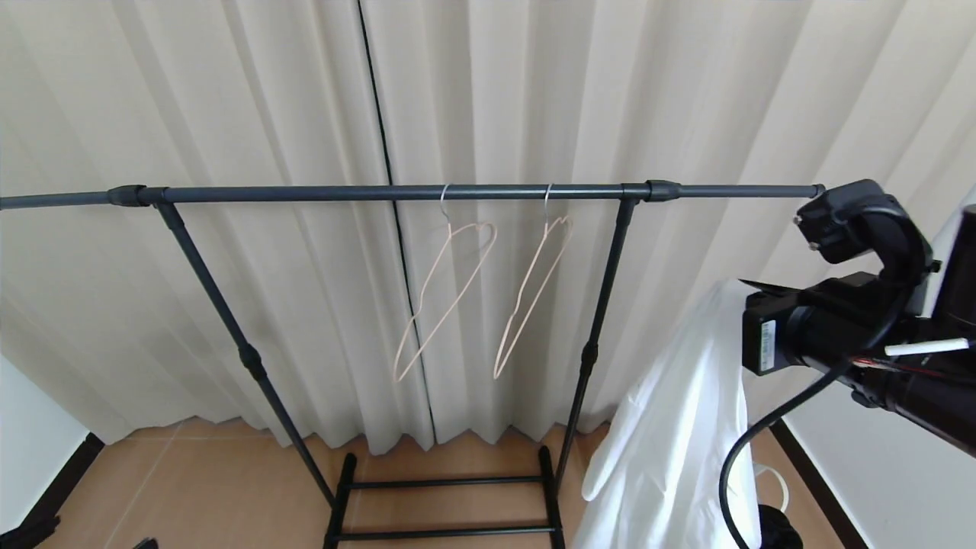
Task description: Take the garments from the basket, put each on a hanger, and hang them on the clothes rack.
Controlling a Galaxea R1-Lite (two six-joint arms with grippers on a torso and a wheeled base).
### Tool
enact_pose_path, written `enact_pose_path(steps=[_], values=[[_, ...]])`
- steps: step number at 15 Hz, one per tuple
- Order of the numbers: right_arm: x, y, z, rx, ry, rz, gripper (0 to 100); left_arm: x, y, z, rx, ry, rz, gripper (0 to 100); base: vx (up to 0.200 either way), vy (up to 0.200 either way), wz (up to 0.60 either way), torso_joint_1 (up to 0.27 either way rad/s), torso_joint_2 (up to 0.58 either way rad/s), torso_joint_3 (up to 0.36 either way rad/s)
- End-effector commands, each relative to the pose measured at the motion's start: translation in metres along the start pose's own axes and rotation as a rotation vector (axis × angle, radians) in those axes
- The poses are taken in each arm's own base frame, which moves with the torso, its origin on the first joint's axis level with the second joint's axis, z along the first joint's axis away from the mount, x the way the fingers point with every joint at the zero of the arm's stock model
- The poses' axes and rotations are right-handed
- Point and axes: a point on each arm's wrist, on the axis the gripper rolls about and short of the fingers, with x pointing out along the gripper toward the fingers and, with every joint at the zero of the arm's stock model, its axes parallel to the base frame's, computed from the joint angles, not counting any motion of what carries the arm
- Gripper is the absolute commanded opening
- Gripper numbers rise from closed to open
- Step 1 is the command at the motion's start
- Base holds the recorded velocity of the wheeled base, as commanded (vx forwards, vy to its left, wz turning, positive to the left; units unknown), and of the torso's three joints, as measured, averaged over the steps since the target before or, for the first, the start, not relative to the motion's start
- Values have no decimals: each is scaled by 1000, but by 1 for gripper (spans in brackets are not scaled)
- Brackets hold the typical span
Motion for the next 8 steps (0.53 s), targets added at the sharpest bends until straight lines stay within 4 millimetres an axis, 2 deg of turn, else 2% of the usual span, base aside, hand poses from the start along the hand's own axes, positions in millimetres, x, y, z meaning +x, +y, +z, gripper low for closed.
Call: enact_pose_path(steps=[1, 2, 4, 6, 8], values=[[17, 13, 11, 61, 53, -6, 0, 66, -26, 57, -48, 223, -184, 100, 0, 0, 0, 0, 0, 0], [12, 19, 15, 127, 102, -1, 0, 82, -49, 63, -53, 279, -237, 100, 0, 0, 0, 0, 0, 0], [9, 32, 9, 123, 126, -15, 0, 98, -80, 62, -63, 364, -304, 100, 0, 0, 0, 0, 0, 0], [10, 43, 5, 132, 139, 7, 0, 111, -98, 57, -37, 420, -346, 100, 0, 0, 0, 0, 0, 0], [19, 56, 5, 152, 140, -36, 0, 136, -121, 53, -20, 421, -377, 100, 0, 0, 0, 0, 0, 0]])
